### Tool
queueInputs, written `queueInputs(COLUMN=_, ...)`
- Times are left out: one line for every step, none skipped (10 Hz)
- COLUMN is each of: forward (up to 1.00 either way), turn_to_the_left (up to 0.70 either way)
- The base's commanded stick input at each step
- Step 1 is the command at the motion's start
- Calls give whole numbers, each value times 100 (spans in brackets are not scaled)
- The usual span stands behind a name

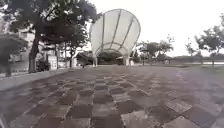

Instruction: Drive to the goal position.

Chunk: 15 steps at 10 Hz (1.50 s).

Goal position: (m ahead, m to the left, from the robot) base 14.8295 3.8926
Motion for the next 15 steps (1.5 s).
queueInputs(forward=100, turn_to_the_left=0)
queueInputs(forward=100, turn_to_the_left=0)
queueInputs(forward=100, turn_to_the_left=0)
queueInputs(forward=100, turn_to_the_left=0)
queueInputs(forward=100, turn_to_the_left=0)
queueInputs(forward=100, turn_to_the_left=0)
queueInputs(forward=100, turn_to_the_left=0)
queueInputs(forward=100, turn_to_the_left=0)
queueInputs(forward=100, turn_to_the_left=0)
queueInputs(forward=100, turn_to_the_left=0)
queueInputs(forward=100, turn_to_the_left=0)
queueInputs(forward=100, turn_to_the_left=0)
queueInputs(forward=100, turn_to_the_left=0)
queueInputs(forward=100, turn_to_the_left=0)
queueInputs(forward=100, turn_to_the_left=0)
